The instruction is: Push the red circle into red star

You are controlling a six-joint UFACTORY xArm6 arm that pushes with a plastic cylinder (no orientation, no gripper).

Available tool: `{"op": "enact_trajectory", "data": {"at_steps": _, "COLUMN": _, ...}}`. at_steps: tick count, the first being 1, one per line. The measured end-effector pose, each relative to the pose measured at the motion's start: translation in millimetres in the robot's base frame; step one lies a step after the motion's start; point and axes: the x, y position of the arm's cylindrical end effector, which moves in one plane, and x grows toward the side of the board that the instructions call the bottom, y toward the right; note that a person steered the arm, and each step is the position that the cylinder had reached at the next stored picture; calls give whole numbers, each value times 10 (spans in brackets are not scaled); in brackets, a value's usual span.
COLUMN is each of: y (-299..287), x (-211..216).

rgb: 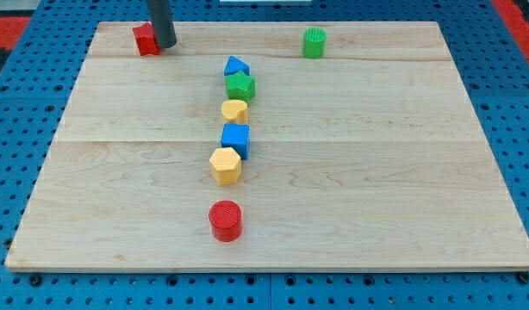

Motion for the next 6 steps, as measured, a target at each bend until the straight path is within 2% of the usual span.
{"op": "enact_trajectory", "data": {"at_steps": 2, "y": 1374, "x": 176}}
{"op": "enact_trajectory", "data": {"at_steps": 3, "y": 1977, "x": 631}}
{"op": "enact_trajectory", "data": {"at_steps": 4, "y": 2254, "x": 1376}}
{"op": "enact_trajectory", "data": {"at_steps": 5, "y": 1964, "x": 2335}}
{"op": "enact_trajectory", "data": {"at_steps": 6, "y": 1382, "x": 3199}}
